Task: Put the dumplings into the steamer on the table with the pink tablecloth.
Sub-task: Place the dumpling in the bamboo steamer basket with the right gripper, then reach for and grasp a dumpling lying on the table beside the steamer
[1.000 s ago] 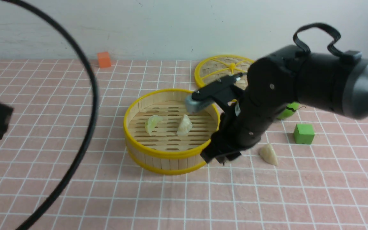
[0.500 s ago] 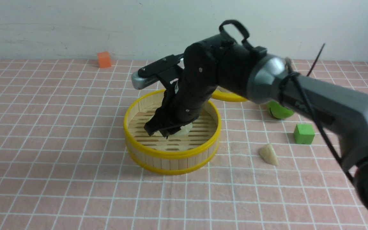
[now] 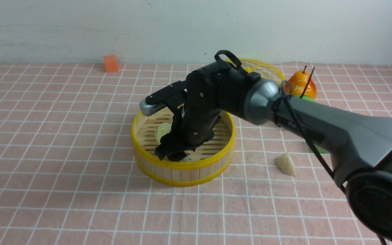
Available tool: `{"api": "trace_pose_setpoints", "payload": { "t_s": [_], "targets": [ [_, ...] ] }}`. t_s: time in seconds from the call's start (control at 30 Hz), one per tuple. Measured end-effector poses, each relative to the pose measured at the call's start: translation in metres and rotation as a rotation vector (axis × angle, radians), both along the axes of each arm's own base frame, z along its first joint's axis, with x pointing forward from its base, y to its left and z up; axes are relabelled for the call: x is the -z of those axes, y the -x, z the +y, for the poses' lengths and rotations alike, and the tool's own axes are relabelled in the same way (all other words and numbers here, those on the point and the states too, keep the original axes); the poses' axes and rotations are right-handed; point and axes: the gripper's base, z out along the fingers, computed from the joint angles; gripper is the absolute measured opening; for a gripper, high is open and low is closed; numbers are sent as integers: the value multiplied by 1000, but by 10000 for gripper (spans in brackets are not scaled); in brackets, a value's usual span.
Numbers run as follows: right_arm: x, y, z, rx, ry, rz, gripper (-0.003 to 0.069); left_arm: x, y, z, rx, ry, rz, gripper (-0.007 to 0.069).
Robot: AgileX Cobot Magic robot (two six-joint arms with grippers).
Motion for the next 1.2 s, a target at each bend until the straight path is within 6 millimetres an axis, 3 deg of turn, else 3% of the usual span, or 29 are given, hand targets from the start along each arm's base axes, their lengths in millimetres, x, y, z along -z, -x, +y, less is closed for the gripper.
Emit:
{"api": "trace_pose_setpoints", "payload": {
  "t_s": [0.03,0.1,0.27,0.43,0.53,0.63,0.73,0.77,0.83,0.97,1.0,1.2],
  "targets": [
    [-2,1,-1,-1,3,1,520,0,0,0,0,0,0,-13],
    [-34,10,-11,-9,45,-11,567,0,0,0,1,1,1,-13],
    [-100,31,-41,-3,140,-89,580,0,0,0,3,5,2,-13],
    [-130,49,-66,5,144,-121,577,1,0,-1,5,7,5,-13],
    [-129,62,-91,26,142,-58,577,4,-2,-3,15,19,2,-13],
    [-114,72,-130,91,156,38,577,11,-7,-7,27,33,-3,-13],
    [-94,70,-166,185,133,82,577,20,-11,-9,33,33,5,-13],
    [-93,70,-168,192,120,86,577,21,-12,-9,33,33,6,-13],
    [-74,60,-190,281,58,89,577,30,-15,-12,37,30,21,-13],
    [-46,38,-201,355,-2,66,577,39,-18,-14,42,30,39,-13],
    [-44,37,-201,356,-4,65,577,40,-18,-14,42,31,40,-13],
    [9,9,-193,375,-7,64,577,40,-18,-16,52,55,38,-11]
  ]
}}
